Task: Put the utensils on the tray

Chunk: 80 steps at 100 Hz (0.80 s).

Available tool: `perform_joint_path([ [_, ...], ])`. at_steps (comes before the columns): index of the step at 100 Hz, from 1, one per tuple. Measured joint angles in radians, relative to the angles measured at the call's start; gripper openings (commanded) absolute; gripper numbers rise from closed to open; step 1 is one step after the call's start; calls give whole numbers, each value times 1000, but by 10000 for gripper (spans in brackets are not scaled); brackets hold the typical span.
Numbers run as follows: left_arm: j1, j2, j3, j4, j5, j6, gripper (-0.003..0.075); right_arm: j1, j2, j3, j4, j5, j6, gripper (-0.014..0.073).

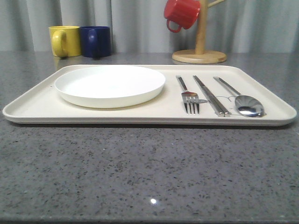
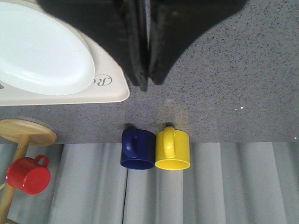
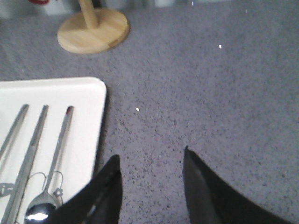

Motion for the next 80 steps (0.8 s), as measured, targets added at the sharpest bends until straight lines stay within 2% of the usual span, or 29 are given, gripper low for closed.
perform_joint_path([
  [16, 0, 0, 0, 0, 0, 0, -18, 0, -153, 116, -16, -116, 0, 325],
  [23, 0, 0, 0, 0, 0, 0, -18, 0, -191, 148, -18, -132, 0, 287],
  [35, 0, 0, 0, 0, 0, 0, -18, 0, -215, 166, -18, -139, 0, 134],
  [47, 0, 0, 0, 0, 0, 0, -18, 0, -215, 166, -18, -157, 0, -76],
  [80, 0, 0, 0, 0, 0, 0, -18, 0, -216, 166, -20, -173, 0, -69],
])
